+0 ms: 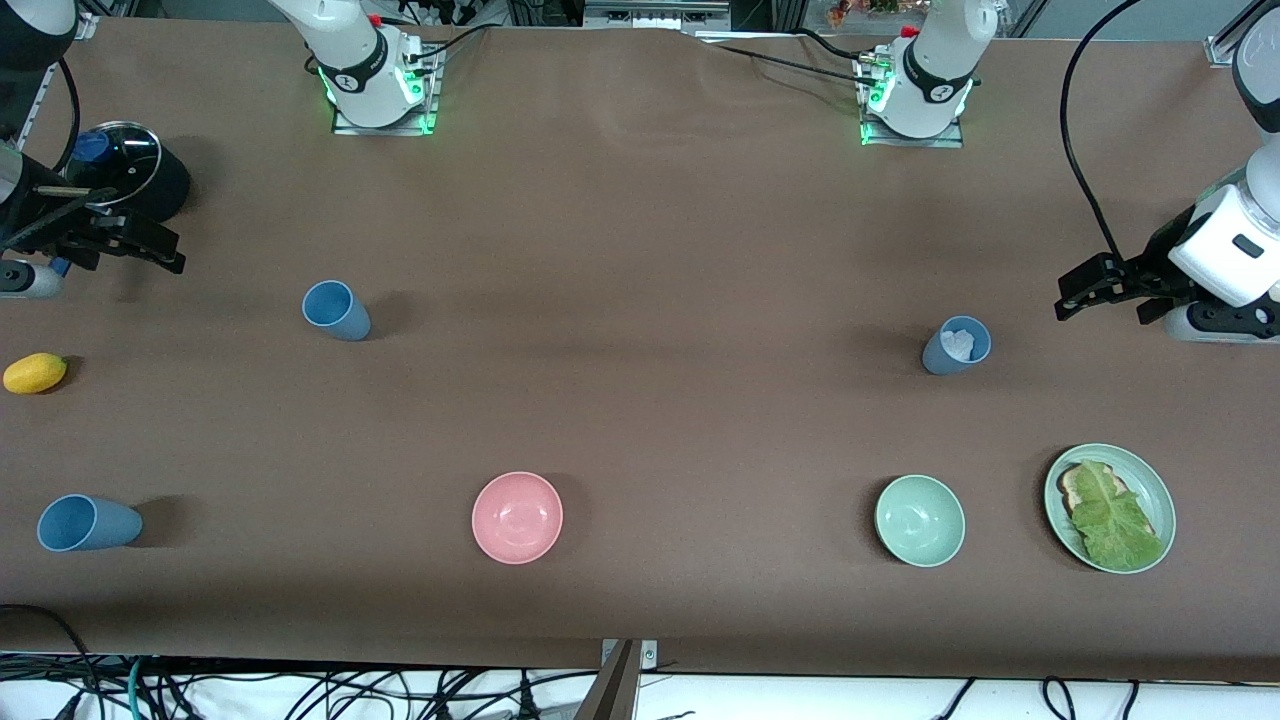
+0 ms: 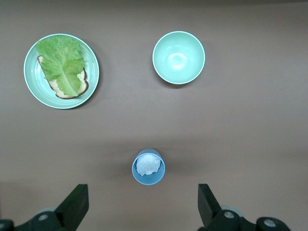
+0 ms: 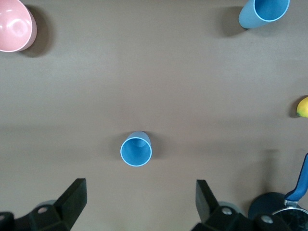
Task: Stack blue cups with both arms
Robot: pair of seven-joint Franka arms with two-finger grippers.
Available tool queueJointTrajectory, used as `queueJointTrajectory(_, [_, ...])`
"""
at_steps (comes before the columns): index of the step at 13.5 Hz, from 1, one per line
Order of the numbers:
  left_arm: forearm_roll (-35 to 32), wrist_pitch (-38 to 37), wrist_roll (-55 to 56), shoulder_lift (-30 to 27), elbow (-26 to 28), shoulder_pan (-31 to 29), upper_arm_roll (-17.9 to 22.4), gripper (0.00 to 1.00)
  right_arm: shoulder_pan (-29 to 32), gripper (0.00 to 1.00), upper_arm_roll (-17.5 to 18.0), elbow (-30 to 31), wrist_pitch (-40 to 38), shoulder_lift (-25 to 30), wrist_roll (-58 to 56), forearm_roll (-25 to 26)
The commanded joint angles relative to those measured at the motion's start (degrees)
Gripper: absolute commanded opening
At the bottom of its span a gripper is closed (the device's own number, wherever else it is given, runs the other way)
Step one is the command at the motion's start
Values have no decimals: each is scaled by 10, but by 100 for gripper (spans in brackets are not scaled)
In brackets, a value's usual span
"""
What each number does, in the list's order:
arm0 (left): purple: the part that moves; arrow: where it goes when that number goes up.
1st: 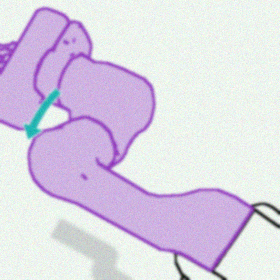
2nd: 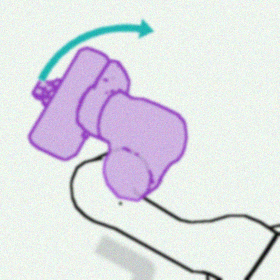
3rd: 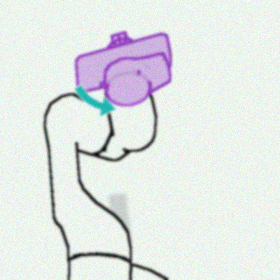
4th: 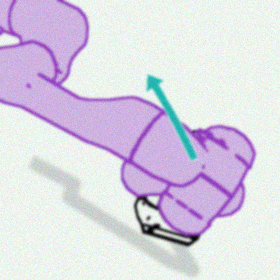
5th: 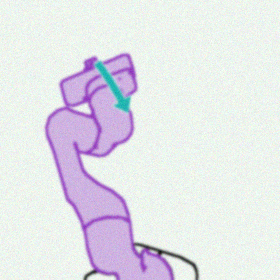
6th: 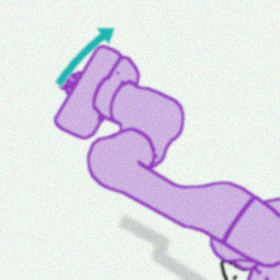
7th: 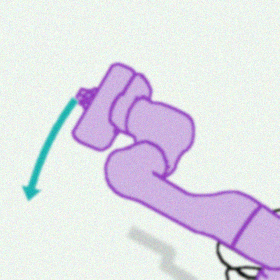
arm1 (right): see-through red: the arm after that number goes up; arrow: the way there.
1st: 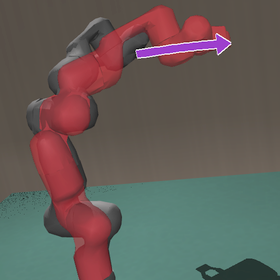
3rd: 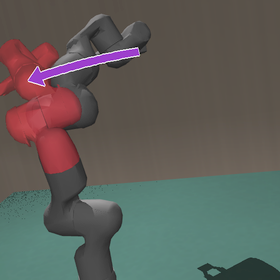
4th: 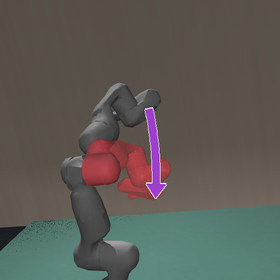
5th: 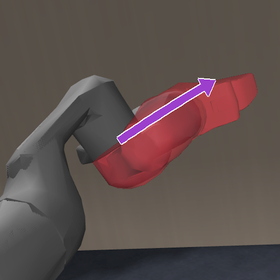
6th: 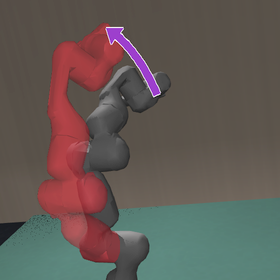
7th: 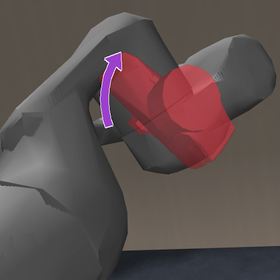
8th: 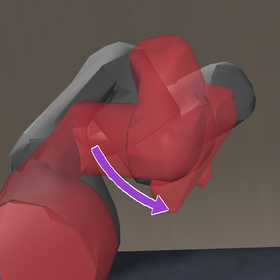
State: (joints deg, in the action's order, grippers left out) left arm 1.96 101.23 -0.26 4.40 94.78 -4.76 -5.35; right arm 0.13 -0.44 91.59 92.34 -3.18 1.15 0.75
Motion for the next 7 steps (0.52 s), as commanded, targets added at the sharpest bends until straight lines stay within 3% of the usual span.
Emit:
queueJointTrajectory(1, [9,-2,5,-4,2,1,-5,100,7,100,7,2,-3,5,5,-2])
queueJointTrajectory(7, [9,-3,6,-4,2,-1,-5,100,7,100,8,2,6,-1,6,-1])
